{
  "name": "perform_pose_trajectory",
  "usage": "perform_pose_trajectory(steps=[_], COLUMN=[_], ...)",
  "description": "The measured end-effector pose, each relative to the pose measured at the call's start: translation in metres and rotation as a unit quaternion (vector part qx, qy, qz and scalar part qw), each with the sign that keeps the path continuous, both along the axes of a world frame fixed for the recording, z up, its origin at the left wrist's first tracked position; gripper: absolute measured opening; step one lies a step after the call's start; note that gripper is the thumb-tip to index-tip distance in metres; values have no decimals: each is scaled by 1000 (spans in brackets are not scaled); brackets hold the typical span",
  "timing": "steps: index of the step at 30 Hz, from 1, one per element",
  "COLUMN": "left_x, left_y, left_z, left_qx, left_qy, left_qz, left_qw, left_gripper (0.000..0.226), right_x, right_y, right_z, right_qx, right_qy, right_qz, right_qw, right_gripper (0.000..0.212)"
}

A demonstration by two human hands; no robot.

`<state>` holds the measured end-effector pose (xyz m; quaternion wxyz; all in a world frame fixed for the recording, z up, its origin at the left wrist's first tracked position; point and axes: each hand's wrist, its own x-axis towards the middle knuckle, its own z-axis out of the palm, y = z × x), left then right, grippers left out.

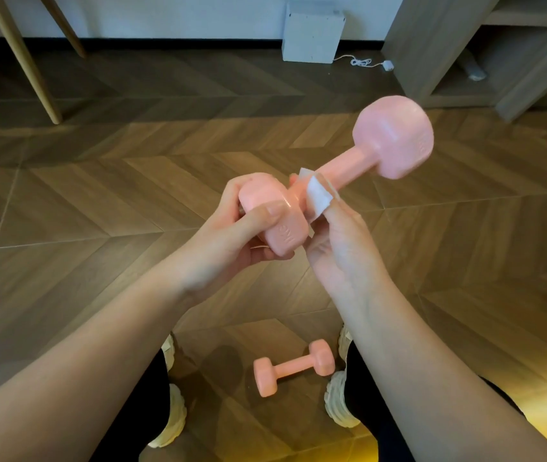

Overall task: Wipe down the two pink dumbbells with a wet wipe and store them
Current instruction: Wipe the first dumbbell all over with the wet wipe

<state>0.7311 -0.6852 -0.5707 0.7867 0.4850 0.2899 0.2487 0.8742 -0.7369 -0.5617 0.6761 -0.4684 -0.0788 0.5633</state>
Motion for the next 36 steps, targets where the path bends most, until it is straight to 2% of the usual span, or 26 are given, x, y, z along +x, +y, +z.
perform_pose_trajectory(steps=[4, 7, 11, 14, 17, 20, 23, 27, 32, 34, 36], left_x=[0, -2, -4, -4, -4, -2, 1, 4, 6, 6, 5], left_y=[3, 4, 2, -3, -7, -7, -8, -7, -6, -7, -9], left_z=[-2, -5, -5, -4, -6, -7, -9, -11, -8, -9, -9], left_qx=[18, 37, 122, 248, 371, 438, 418, 361, 332, 345, 348], left_qy=[14, 18, 40, 63, 74, 93, 87, 72, 71, 74, 70], left_qz=[-4, -12, -17, 8, 30, 46, 45, 56, 61, 50, 34], left_qw=[1000, 999, 992, 967, 925, 893, 903, 928, 939, 934, 934], left_gripper=[63, 63, 62, 65, 67, 71, 73, 70, 67, 69, 69], right_x=[10, 23, 35, 37, 38, 38, 40, 44, 51, 49, 46], right_y=[4, 6, 9, 7, 6, 5, 2, -5, -8, -7, -6], right_z=[1, 3, 10, 14, 17, 17, 17, 18, 16, 14, 13], right_qx=[-14, -42, -41, -46, -38, -31, -28, 8, 33, 15, 6], right_qy=[22, 50, 59, 82, 116, 130, 103, 56, 19, 18, 27], right_qz=[-26, -62, -81, -85, -87, -83, -75, -38, 3, -4, -24], right_qw=[999, 996, 994, 992, 989, 987, 991, 998, 999, 1000, 999], right_gripper=[12, 18, 17, 19, 19, 28, 32, 25, 25, 34, 54])
